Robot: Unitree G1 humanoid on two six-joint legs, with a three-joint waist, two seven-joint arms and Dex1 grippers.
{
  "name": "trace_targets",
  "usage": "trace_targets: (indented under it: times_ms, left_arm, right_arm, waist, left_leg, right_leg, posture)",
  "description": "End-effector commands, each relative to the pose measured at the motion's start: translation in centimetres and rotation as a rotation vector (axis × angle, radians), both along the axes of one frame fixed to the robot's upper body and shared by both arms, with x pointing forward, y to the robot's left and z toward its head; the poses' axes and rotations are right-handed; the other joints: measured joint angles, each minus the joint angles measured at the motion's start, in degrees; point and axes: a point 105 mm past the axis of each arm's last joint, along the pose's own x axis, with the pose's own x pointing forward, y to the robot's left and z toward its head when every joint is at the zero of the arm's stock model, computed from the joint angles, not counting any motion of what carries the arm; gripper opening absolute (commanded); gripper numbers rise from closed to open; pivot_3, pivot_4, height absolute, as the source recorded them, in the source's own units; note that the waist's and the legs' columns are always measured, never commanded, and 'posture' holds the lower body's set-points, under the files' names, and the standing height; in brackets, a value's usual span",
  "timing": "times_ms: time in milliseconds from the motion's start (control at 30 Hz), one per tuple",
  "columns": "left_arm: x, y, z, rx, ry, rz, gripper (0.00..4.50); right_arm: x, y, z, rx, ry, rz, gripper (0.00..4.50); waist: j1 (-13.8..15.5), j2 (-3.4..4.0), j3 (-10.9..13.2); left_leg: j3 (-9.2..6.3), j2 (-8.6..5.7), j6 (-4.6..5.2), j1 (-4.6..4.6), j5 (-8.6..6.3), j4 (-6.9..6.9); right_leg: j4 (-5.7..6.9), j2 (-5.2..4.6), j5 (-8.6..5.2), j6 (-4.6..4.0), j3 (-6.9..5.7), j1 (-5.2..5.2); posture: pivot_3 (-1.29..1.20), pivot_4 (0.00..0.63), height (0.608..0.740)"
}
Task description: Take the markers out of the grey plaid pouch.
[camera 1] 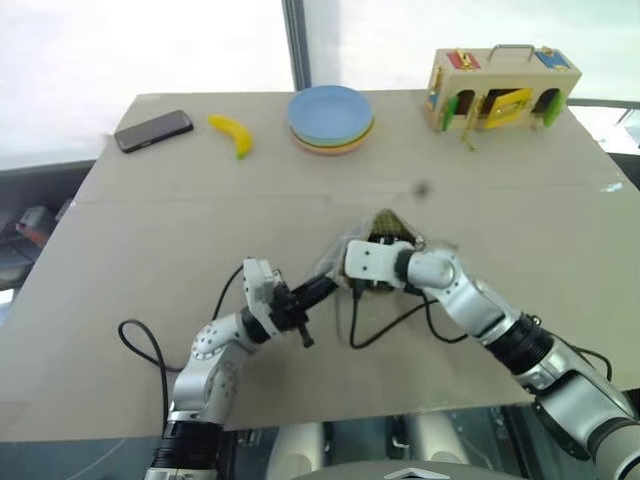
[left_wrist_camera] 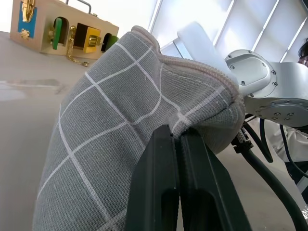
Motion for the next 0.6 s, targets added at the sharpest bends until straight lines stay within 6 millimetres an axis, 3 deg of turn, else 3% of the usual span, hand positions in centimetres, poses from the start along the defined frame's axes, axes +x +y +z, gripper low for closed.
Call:
trace_targets:
  times_ms: [33, 133, 333, 500, 600]
  left_arm:
    - [-0.1, -0.1, 1.4, -0.017, -0.047, -0.001, 0.0]
    - [-0.1, -0.1, 1.7, -0.017, -0.049, 0.008, 0.0]
    - [1.1, 0.0, 2.9, -0.032, -0.045, 0.042, 0.0]
    - [2.0, 0.2, 3.5, -0.026, -0.042, 0.047, 0.0]
    - [2.2, 0.0, 3.7, -0.016, -0.044, 0.037, 0.0]
  right_arm:
    - [-0.2, -2.0, -0.6, -0.017, 0.043, -0.042, 0.47]
    - [-0.6, -3.0, 0.4, -0.013, 0.026, -0.049, 0.35]
    - [-3.4, -4.8, 4.6, 0.114, 0.09, -0.033, 0.35]
    - [-6.0, -5.8, 6.2, 0.179, 0.187, 0.002, 0.35]
    - [-6.6, -5.7, 7.1, 0.262, 0.228, 0.003, 0.35]
  waist:
    - [0.1, -0.08, -0.07]
    - [0.21, -0.07, -0.06]
    - [0.81, -0.05, -0.02]
    - [1.18, -0.04, 0.0]
    - [1.21, -0.04, 0.01]
  left_leg:
    - [-0.01, 0.0, 0.0, 0.0, 0.0, 0.01]
    - [-0.02, -0.01, 0.0, -0.02, 0.0, 0.0]
    - [-0.09, -0.02, 0.0, -0.08, -0.01, 0.0]
    - [-0.1, -0.01, 0.0, -0.06, -0.01, -0.01]
    - [-0.09, -0.02, 0.0, -0.06, -0.01, -0.02]
  right_leg:
    - [0.0, -0.03, 0.0, 0.0, 0.0, 0.01]
    - [-0.02, -0.06, -0.01, -0.01, -0.01, 0.01]
    - [-0.04, -0.05, 0.0, -0.01, -0.07, -0.01]
    - [-0.06, 0.0, -0.02, 0.0, -0.09, -0.02]
    - [-0.07, 0.01, -0.02, 0.0, -0.09, -0.02]
  posture:
    - [0.0, 0.15, 0.74]
    - [0.0, 0.15, 0.74]
    - [0.0, 0.15, 0.74]
    - [0.0, 0.15, 0.74]
    - [0.0, 0.15, 0.74]
